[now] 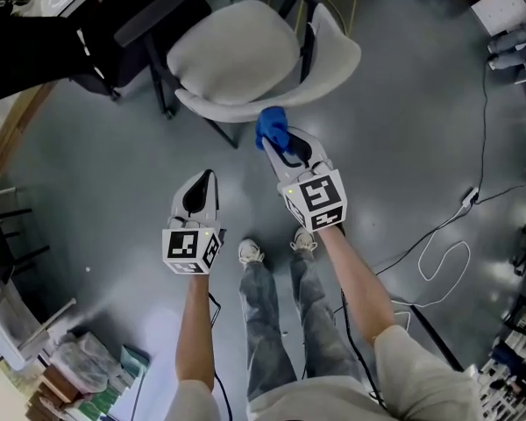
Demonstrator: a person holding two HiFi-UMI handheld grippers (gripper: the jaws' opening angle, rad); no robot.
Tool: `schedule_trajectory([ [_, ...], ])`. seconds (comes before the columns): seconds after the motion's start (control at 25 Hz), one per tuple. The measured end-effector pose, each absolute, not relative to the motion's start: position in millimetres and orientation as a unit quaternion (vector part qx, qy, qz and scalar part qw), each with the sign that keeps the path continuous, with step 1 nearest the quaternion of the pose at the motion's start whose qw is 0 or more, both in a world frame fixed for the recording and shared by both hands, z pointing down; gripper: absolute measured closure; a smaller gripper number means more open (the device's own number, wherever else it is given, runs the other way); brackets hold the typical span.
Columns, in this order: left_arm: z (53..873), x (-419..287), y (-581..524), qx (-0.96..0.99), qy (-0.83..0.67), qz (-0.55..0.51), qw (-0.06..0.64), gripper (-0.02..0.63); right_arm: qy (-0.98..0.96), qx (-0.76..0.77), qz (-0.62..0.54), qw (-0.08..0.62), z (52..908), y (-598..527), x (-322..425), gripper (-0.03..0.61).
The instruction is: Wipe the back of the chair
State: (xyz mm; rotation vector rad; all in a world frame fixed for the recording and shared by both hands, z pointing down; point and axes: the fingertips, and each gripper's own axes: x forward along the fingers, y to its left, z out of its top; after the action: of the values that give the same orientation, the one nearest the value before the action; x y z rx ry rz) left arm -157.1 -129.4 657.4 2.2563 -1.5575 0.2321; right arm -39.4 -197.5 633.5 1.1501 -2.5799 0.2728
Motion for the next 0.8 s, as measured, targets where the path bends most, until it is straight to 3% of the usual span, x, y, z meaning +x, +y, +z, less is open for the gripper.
schedule_trajectory([
  [0.8, 673, -160, -146, 0.803, -0.554, 0.081, 0.205, 0.612, -0.89, 0.391, 0.142, 0.186, 720, -234, -58, 0.474],
])
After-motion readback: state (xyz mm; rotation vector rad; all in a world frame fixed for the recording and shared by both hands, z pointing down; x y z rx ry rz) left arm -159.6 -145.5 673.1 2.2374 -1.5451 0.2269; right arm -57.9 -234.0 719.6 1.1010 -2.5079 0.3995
